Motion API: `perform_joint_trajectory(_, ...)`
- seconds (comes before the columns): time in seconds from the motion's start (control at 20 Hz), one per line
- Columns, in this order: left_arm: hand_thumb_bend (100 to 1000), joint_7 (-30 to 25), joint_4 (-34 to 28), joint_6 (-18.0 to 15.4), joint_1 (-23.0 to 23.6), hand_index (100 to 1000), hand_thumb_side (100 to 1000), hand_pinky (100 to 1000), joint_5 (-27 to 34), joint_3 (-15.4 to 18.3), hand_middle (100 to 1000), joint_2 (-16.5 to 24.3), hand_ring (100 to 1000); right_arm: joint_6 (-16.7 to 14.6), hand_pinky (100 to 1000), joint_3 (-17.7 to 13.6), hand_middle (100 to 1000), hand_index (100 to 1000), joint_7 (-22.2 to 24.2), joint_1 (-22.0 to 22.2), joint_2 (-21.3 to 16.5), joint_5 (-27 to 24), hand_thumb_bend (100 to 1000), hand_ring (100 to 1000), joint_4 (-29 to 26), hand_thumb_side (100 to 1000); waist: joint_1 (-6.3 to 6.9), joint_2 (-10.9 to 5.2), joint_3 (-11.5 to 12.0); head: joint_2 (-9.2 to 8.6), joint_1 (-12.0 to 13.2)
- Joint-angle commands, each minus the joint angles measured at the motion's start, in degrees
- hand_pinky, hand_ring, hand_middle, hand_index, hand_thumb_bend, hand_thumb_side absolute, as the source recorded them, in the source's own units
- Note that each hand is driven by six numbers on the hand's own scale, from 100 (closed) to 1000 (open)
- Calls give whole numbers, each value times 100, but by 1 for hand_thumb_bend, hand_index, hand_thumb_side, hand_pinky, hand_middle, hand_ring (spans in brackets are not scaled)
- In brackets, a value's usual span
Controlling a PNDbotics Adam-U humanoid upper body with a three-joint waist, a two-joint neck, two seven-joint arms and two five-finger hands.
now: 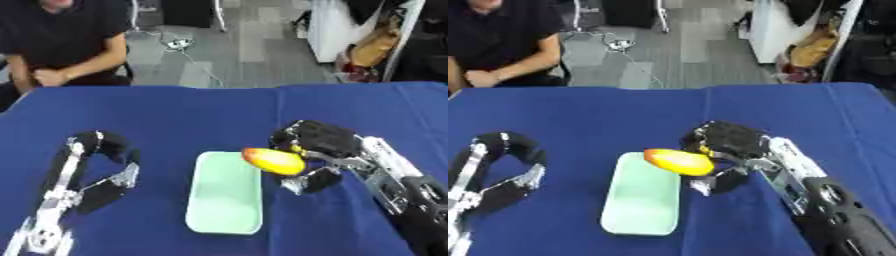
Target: Pick up objects on the table and place them in the box.
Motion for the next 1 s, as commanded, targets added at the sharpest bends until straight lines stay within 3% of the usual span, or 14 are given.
perform_joint_trajectory(0.05, 100, -19, -127, -21, -104, 596, 215, 659, 34, -12, 458, 43, 461, -27, 352, -86, 474, 544, -52, -194, 90, 141, 100, 463, 116, 581, 19, -68, 28, -107, -104)
perform_joint_trajectory(0.4, 100, -40, -126, -36, -145, 596, 231, 659, 35, -39, 459, 33, 462, -142, 363, -96, 473, 541, -154, -362, 316, 514, 100, 462, 503, 580, -30, -76, 122, -135, -149)
perform_joint_trajectory(1.0, 100, -24, -138, -93, -226, 596, 337, 660, 54, -67, 459, 2, 462, -223, 369, -198, 472, 541, -438, -484, 548, 1165, 100, 462, 1053, 577, -111, -38, 316, -225, -198)
